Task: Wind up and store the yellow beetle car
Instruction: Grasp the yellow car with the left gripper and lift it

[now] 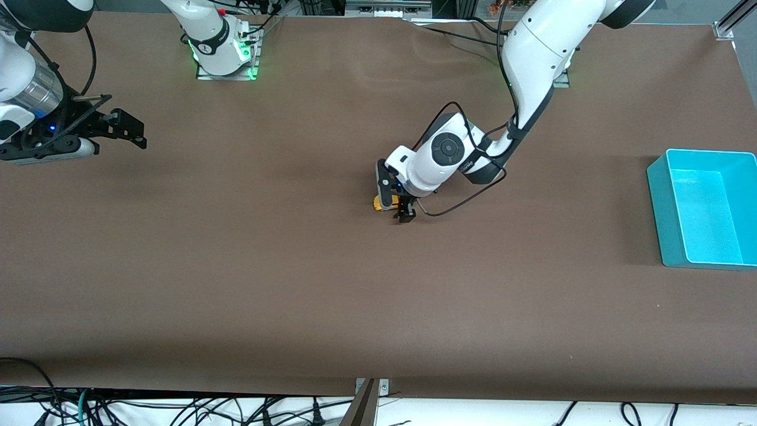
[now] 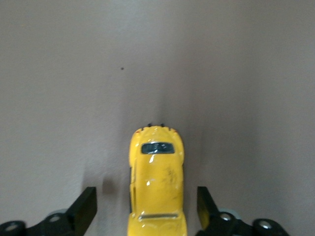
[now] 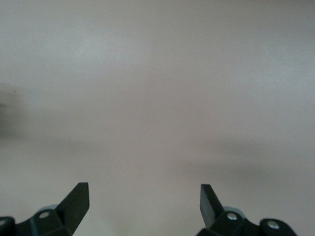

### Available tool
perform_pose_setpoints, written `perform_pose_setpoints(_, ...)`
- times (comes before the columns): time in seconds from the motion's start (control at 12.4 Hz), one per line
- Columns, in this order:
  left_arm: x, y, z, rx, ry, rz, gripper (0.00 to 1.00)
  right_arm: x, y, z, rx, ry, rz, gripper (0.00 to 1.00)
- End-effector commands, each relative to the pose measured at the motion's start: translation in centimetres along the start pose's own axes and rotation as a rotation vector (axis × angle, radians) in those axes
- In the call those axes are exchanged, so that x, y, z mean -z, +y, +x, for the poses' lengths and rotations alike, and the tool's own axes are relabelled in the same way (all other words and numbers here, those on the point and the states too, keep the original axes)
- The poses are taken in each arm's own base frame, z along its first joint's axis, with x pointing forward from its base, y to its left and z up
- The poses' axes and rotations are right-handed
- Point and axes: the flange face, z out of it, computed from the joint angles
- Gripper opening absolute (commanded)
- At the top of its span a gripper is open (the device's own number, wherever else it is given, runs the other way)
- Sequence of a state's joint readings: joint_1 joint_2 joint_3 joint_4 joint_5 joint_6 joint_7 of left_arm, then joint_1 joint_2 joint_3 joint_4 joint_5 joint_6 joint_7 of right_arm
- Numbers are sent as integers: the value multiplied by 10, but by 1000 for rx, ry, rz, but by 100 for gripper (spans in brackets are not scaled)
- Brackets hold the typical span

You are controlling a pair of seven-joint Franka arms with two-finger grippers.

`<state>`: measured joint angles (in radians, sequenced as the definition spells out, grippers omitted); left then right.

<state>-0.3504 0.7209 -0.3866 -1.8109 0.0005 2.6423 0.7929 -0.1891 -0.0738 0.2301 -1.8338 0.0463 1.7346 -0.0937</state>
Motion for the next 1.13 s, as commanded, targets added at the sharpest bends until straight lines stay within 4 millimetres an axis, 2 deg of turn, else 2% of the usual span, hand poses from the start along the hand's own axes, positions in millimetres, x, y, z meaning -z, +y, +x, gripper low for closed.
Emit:
perform_pose_setpoints(0.0, -1, 6, 11, -20, 8, 9, 29, 2, -2, -4, -12, -4, 18, 100)
perform_pose_setpoints(0.16, 4, 9, 4, -18, -1, 9, 17, 2, -2, -4, -12, -4, 18, 100)
perform_pose_setpoints(0.4, 69, -12, -20, 24, -59, -1, 17, 2, -2, -5, -11, -10, 16, 100)
perform_pose_setpoints(0.48, 97, -26, -37, 68, -103, -31, 17, 2, -3, -5, -10, -16, 18, 100)
perform_pose_setpoints(0.64, 157, -45, -75, 195, -151, -113, 17, 2, -3, -4, -10, -16, 21, 100)
perform_pose_setpoints(0.89, 226, -86, -160, 344, -202, -110, 20, 5, -3, -5, -2, -15, 9, 100)
perform_pose_setpoints(0.97, 251, -96, -187, 361, -213, -93, 20, 4, -3, -5, 7, -17, 11, 100)
perform_pose_setpoints(1.05, 268, -104, -217, 332, -222, -104, 20, 3, -3, -5, 8, -24, 12, 100)
